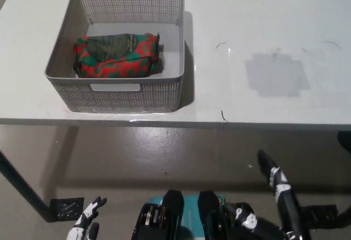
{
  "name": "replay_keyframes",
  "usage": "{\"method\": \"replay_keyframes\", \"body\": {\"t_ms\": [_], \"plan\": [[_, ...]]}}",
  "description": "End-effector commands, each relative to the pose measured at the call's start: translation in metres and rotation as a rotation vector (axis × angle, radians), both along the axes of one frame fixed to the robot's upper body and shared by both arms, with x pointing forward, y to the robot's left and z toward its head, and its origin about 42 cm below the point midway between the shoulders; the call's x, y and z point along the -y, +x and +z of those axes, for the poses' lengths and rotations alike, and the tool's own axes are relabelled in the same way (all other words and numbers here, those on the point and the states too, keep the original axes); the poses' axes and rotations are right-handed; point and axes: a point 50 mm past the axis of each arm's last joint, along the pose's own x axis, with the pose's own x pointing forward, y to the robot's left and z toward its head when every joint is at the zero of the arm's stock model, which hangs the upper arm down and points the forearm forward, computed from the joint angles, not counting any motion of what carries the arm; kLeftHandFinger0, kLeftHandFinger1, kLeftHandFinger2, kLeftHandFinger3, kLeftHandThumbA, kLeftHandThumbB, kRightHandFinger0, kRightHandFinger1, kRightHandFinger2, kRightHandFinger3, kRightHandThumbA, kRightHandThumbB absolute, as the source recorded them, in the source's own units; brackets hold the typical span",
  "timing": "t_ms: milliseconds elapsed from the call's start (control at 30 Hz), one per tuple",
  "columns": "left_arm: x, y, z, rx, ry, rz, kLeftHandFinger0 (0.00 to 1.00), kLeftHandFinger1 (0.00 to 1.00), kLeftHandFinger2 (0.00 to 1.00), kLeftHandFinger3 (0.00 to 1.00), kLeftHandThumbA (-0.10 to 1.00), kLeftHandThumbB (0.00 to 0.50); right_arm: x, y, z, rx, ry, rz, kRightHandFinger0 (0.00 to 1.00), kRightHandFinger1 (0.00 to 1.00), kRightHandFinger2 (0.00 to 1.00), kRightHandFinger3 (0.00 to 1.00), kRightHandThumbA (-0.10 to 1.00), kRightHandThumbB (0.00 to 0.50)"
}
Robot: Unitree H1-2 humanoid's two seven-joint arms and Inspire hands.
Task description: Use the right hand to pick up a bag of coffee beans on the right hand side and place it into a container on the left hand side
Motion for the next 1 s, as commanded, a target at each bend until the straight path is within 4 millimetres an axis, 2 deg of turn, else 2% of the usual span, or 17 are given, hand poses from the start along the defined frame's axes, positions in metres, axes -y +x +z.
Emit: {"method": "replay_keyframes", "body": {"t_ms": [0,133,167,367,500,633,833,867,900,967], "plan": [[-0.011,0.006,0.018,0.045,-0.008,0.001,1.00,1.00,1.00,1.00,1.00,0.484,-0.016,-0.008,-0.024,0.085,0.149,0.040,1.00,1.00,1.00,1.00,1.00,0.293],[-0.013,0.007,0.019,0.044,-0.007,0.010,1.00,1.00,1.00,1.00,1.00,0.482,-0.027,-0.007,-0.041,0.015,0.183,0.051,1.00,1.00,1.00,1.00,1.00,0.310],[-0.013,0.007,0.018,0.042,-0.008,0.009,1.00,1.00,1.00,1.00,1.00,0.481,-0.031,-0.006,-0.046,-0.001,0.197,0.053,1.00,1.00,1.00,1.00,1.00,0.328],[-0.004,0.049,0.033,0.083,-0.006,-0.050,1.00,1.00,1.00,1.00,1.00,0.489,-0.029,0.021,-0.049,0.040,0.202,0.005,1.00,1.00,1.00,1.00,1.00,0.318],[-0.002,0.076,0.051,0.139,0.016,-0.066,1.00,1.00,1.00,1.00,1.00,0.468,-0.029,0.044,-0.035,0.089,0.203,0.003,1.00,1.00,1.00,1.00,0.99,0.316],[-0.001,0.097,0.069,0.175,0.042,-0.059,1.00,1.00,1.00,1.00,1.00,0.459,-0.028,0.061,-0.025,0.134,0.200,-0.009,1.00,1.00,1.00,1.00,0.96,0.290],[0.009,0.113,0.088,0.197,0.049,-0.091,1.00,1.00,1.00,1.00,1.00,0.428,-0.017,0.065,-0.012,0.189,0.180,-0.036,1.00,1.00,1.00,1.00,0.98,0.252],[0.012,0.117,0.092,0.201,0.051,-0.098,1.00,1.00,1.00,1.00,1.00,0.435,-0.013,0.067,-0.010,0.201,0.162,-0.039,1.00,1.00,1.00,1.00,0.98,0.209],[0.013,0.119,0.095,0.206,0.052,-0.100,1.00,1.00,1.00,1.00,1.00,0.433,-0.011,0.067,-0.008,0.209,0.155,-0.040,1.00,1.00,1.00,1.00,0.98,0.202],[0.015,0.120,0.098,0.209,0.069,-0.092,1.00,1.00,1.00,1.00,1.00,0.429,-0.009,0.067,-0.007,0.208,0.149,-0.047,1.00,1.00,1.00,1.00,0.81,0.143]]}}
